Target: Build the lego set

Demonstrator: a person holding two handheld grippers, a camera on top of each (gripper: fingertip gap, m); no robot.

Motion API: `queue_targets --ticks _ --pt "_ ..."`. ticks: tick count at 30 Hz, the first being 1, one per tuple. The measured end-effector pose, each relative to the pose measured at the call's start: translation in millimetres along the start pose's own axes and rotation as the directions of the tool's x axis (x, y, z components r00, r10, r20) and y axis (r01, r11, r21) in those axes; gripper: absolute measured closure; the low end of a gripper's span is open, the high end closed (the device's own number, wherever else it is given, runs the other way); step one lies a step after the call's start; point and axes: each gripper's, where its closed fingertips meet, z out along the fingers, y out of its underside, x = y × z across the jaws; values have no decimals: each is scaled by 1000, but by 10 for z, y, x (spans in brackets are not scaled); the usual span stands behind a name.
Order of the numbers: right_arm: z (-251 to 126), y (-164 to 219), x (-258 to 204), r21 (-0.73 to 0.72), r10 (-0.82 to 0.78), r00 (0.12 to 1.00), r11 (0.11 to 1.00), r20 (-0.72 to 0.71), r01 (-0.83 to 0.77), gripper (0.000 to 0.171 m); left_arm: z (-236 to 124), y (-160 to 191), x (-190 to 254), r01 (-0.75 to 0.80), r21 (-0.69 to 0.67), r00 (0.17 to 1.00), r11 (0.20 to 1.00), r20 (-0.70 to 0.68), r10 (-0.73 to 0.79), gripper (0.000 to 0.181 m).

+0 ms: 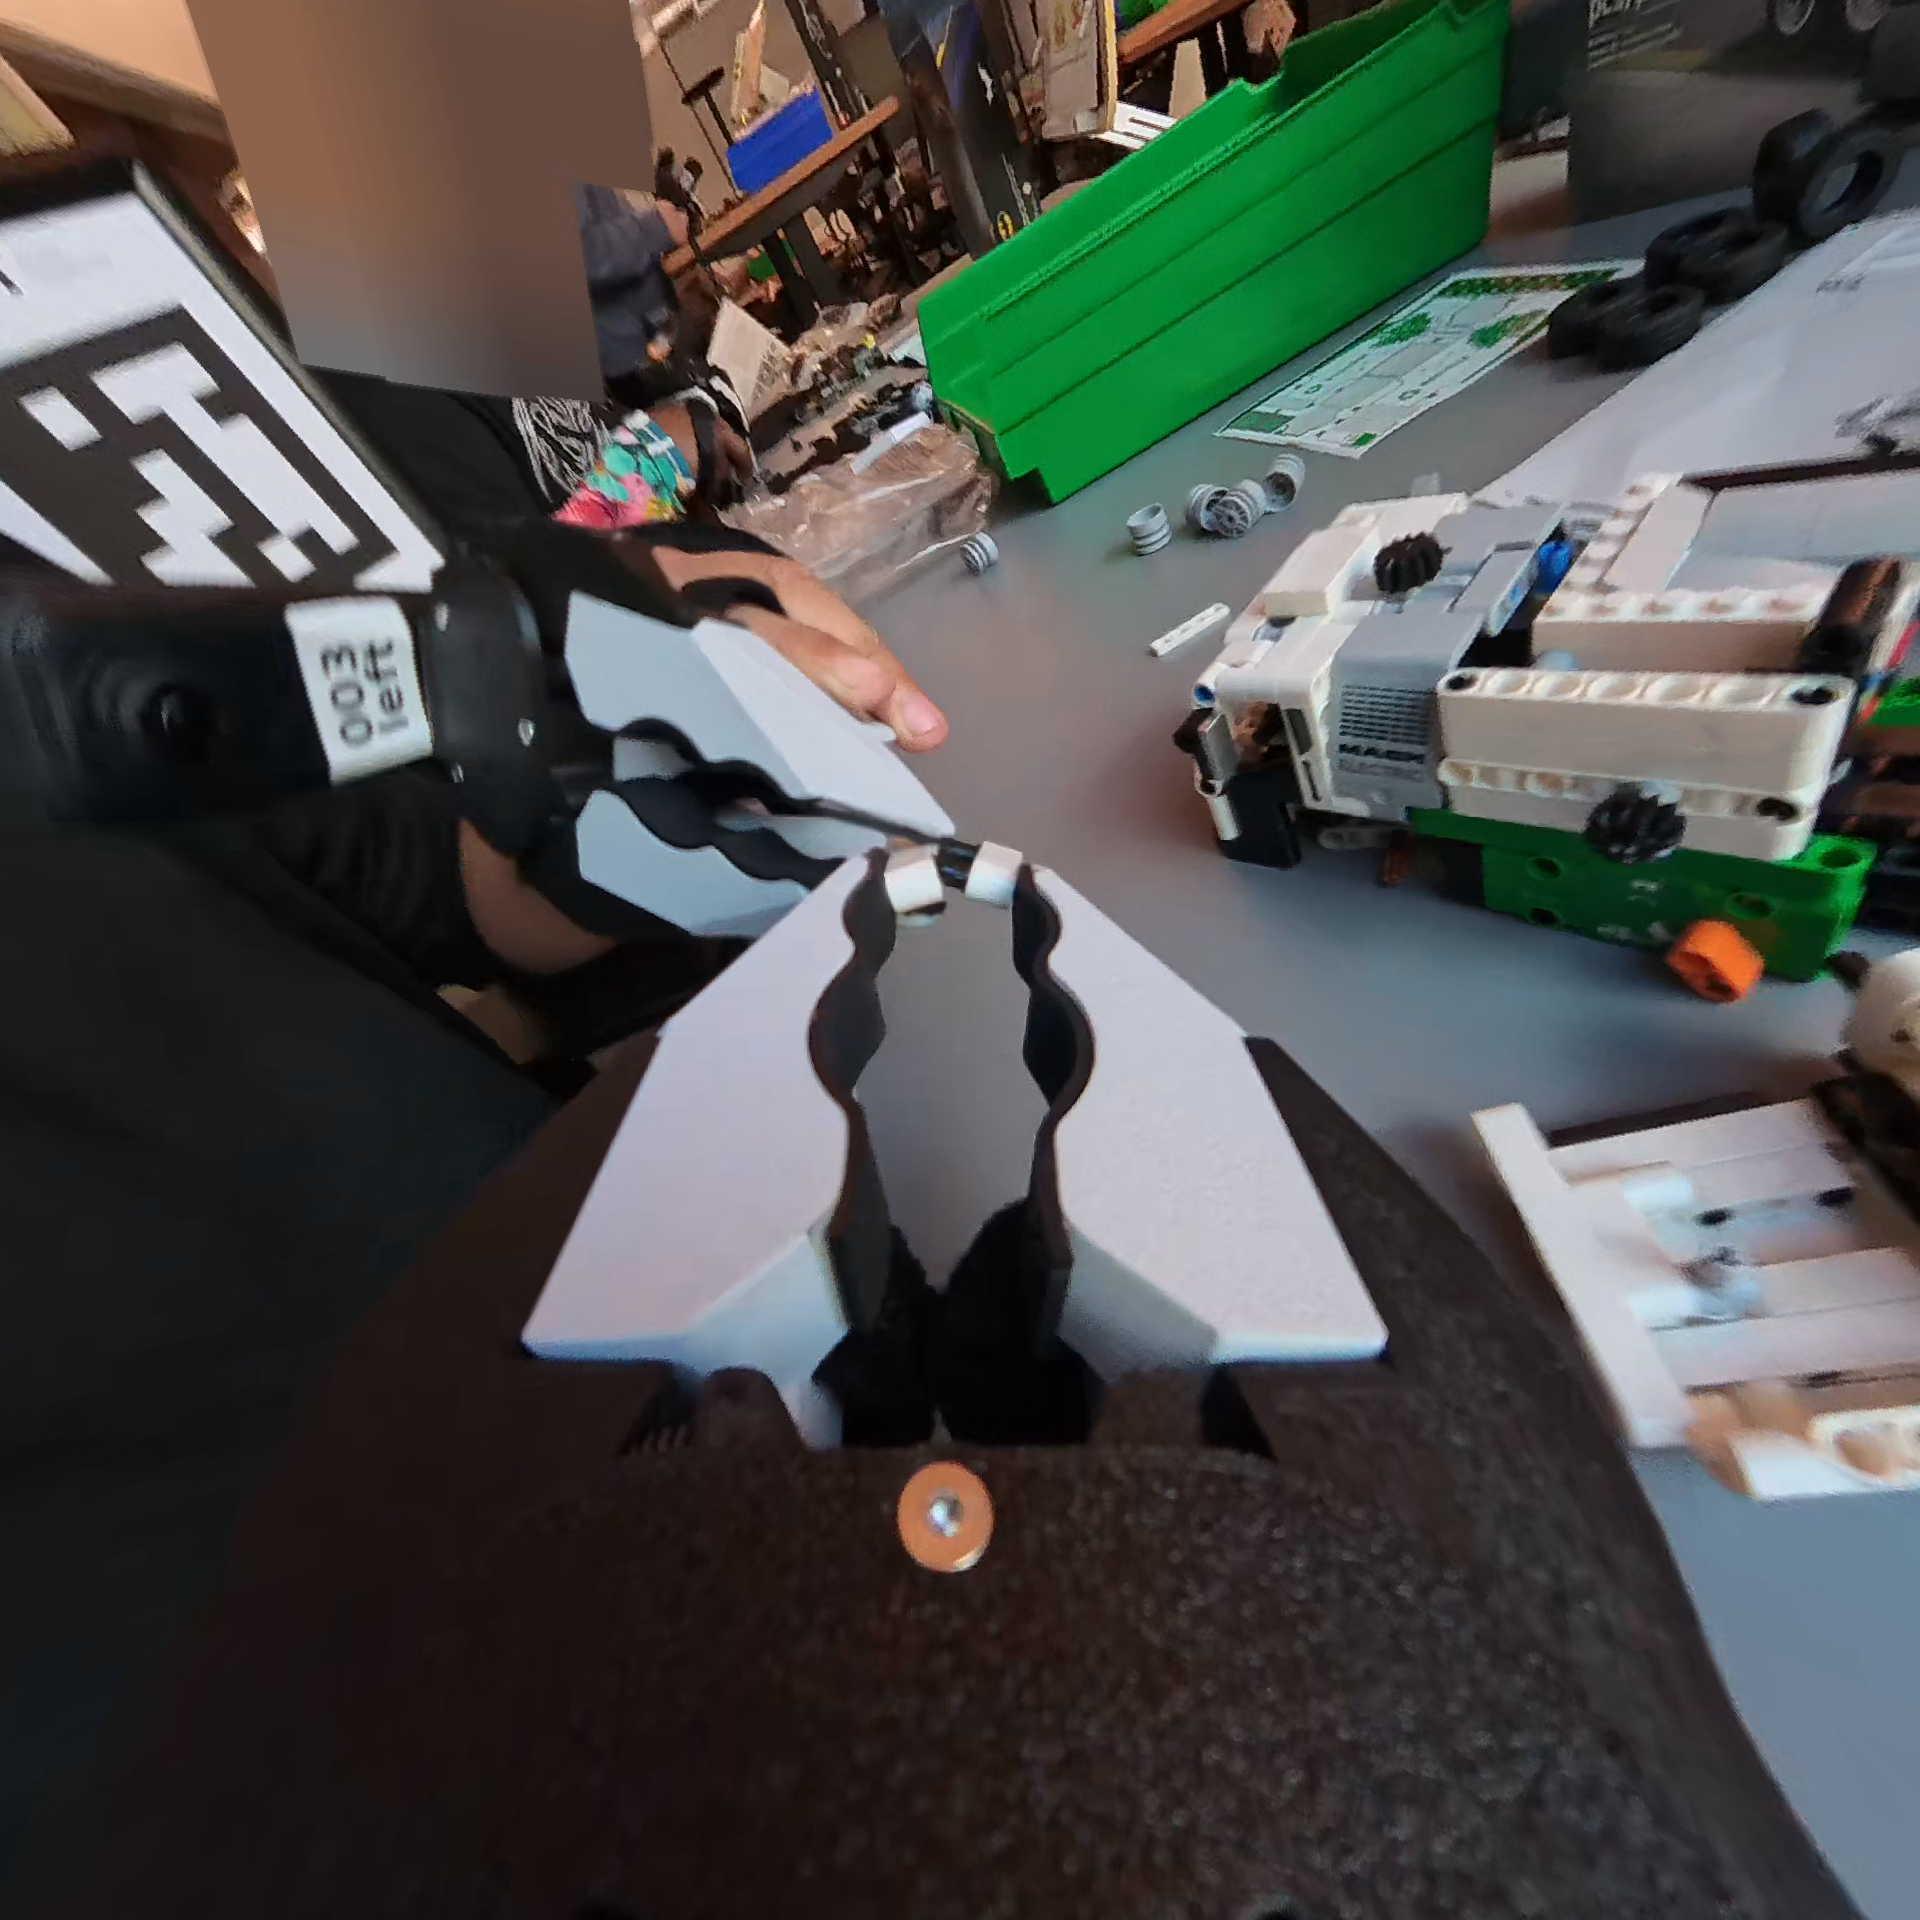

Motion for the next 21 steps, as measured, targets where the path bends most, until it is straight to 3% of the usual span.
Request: queue_targets --ticks 4,6,8,11,15,21 --pt "-97 -14 -33 -42 -218 976 975 -23 217 149 -109 46 -1 239 51 960 970 -160 -228 157" --pt "-112 -61 -155 -20 -399 917 917 -11 398 148 -122 68 109 332 33 905 943 -292 -309 155" --pt "-83 -45 -230 -25 -532 846 846 -3 532 148 -116 64 167 368 42 879 929 -342 -332 156" --pt "-39 52 -160 -105 -581 813 810 -24 576 148 -165 -28 233 401 80 850 912 -404 -338 168" --pt "-16 139 -136 -113 -600 800 797 -25 594 147 -154 55 305 395 22 831 919 -436 -347 173" --pt "1 299 -50 -251 -653 757 739 -38 625 147 -94 165 415 210 -15 902 978 -383 -199 174"
